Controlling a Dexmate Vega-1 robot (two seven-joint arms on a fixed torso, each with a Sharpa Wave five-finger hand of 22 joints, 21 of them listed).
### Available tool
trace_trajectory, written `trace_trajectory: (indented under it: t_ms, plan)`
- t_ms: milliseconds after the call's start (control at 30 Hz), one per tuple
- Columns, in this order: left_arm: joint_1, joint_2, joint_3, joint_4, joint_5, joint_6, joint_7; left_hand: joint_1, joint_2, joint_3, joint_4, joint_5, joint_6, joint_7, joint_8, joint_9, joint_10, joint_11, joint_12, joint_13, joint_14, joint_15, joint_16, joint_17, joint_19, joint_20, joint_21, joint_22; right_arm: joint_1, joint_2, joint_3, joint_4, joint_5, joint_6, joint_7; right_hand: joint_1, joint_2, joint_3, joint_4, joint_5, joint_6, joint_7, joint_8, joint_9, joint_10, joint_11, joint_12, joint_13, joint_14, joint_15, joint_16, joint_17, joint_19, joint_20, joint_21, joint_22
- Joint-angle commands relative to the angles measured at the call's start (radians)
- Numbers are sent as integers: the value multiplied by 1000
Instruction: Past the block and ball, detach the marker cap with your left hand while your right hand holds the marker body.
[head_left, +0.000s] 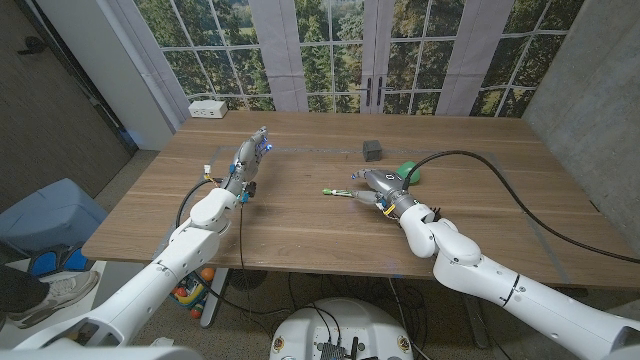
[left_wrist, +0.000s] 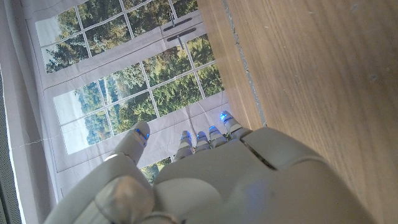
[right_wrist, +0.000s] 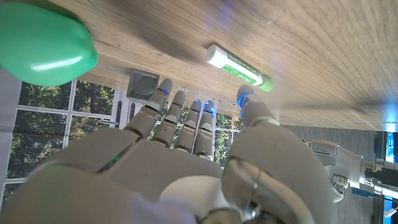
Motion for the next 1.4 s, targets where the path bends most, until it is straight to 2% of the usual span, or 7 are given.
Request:
trace_trajectory:
  t_ms: [33, 133, 433, 533, 800, 1033, 1400]
  plan:
    - [3, 1, 0, -7, 0, 4, 2, -14, 23, 3, -6, -3, 5, -5, 5, 5, -2, -1, 0, 5, 1, -9, 5, 4, 5, -3, -7, 5, 5, 23, -28, 37, -53, -9, -38, 60, -22, -5, 3, -8, 34, -22, 16, 5, 34, -18, 14, 6, 5, -142, 10, 7, 13, -7, 7, 2]
    - [4, 2, 0, -9, 1, 6, 5, -15, 23, 3, -6, -3, 5, -4, 5, 5, -3, -1, -1, 5, 2, -9, 5, 4, 6, -3, -8, 5, 12, 27, -34, 49, -61, -4, -39, 86, -27, -10, 8, -13, 50, -25, 22, 5, 61, -35, 24, 11, 3, -148, 13, 11, 15, -10, 7, 3]
    - [9, 6, -2, -17, 2, 12, 10, -17, 23, 4, -7, -3, 5, -5, 5, 5, -2, 0, 0, 5, 2, -9, 5, 4, 7, -3, -12, 6, 27, 51, -50, 97, -76, 5, -63, 139, -26, -20, 13, -19, 98, -44, 37, 5, 102, -53, 41, 25, 17, -167, 28, 21, 26, -19, 11, 4]
    - [10, 7, -3, -18, 2, 11, 10, -18, 23, 4, -7, -3, 5, -4, 5, 5, -1, -2, 0, 5, 1, -9, 4, 4, 8, -4, -14, 6, 37, 55, -57, 111, -81, 7, -57, 160, -26, -30, 17, -22, 129, -49, 47, 6, 140, -62, 56, 34, 17, -169, 35, 28, 28, -22, 12, 4]
    - [9, 7, -4, -17, 0, 11, 10, -19, 22, 5, -8, -3, 5, -4, 5, 5, -2, 0, -1, 5, 1, -9, 4, 4, 10, -4, -19, 6, 65, 65, -87, 149, -123, -6, -39, 190, -25, -54, 23, -26, 176, -42, 60, 7, 195, -65, 82, 59, 24, -172, 52, 41, 35, -23, 15, 5]
    - [6, 7, -4, -16, 0, 14, 9, -21, 22, 5, -9, -3, 5, -5, 4, 5, -3, -2, -1, 5, 1, -9, 4, 4, 11, -4, -22, 6, 82, 70, -100, 168, -134, -9, -20, 212, -19, -59, 21, -25, 193, -48, 65, 7, 206, -71, 88, 71, 31, -176, 60, 47, 37, -24, 17, 5]
    - [1, 6, -3, -12, 2, 14, 9, -23, 22, 7, -11, -3, 3, -6, 4, 5, -2, -1, 0, 5, 1, -10, 4, 3, 13, -4, -27, 6, 112, 81, -128, 201, -165, -31, 29, 272, 4, -106, 28, -20, 325, -46, 104, 8, 344, -79, 155, 138, 88, -180, 127, 90, 49, -29, 24, 5]
